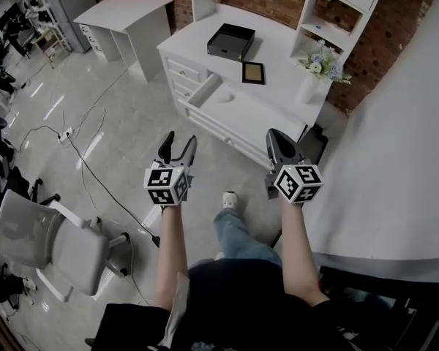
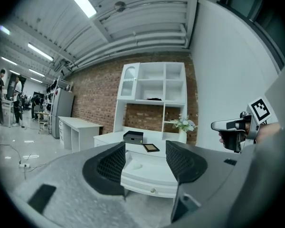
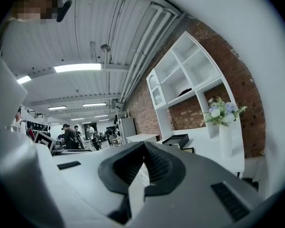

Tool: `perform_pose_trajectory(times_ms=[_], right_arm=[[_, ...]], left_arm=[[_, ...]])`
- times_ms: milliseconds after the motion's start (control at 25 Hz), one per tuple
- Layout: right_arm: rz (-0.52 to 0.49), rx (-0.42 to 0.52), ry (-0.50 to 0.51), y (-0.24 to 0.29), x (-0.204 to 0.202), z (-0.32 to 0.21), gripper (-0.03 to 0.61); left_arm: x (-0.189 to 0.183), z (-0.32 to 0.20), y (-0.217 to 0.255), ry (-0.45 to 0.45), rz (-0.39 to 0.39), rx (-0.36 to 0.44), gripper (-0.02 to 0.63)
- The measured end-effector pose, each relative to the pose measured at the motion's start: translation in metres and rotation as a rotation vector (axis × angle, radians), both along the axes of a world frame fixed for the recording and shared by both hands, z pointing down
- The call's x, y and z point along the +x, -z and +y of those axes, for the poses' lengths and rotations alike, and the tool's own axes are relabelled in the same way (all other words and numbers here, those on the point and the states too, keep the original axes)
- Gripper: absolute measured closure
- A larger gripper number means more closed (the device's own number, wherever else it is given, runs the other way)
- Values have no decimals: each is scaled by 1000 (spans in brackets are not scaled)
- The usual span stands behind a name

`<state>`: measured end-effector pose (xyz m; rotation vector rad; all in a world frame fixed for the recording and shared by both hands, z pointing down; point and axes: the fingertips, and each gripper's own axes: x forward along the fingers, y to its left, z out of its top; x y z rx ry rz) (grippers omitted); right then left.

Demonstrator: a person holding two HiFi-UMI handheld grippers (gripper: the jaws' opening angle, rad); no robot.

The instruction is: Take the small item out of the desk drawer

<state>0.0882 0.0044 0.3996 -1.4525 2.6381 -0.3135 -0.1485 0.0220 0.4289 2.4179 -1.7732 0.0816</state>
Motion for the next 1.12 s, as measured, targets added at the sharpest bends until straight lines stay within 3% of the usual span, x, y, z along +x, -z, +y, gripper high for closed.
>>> perform_pose_trajectory(times_ms=[360, 880, 1120], right_arm=[[3, -32, 28, -11, -18, -97, 580], [-13, -106, 87, -35, -44, -290, 580], [-13, -133, 101, -45, -50, -341, 580]], left_arm=[[-10, -87, -15, 15, 9, -32, 373], [-4, -277, -33, 2, -5, -95, 367], [2, -327, -48, -10, -7, -128, 365]])
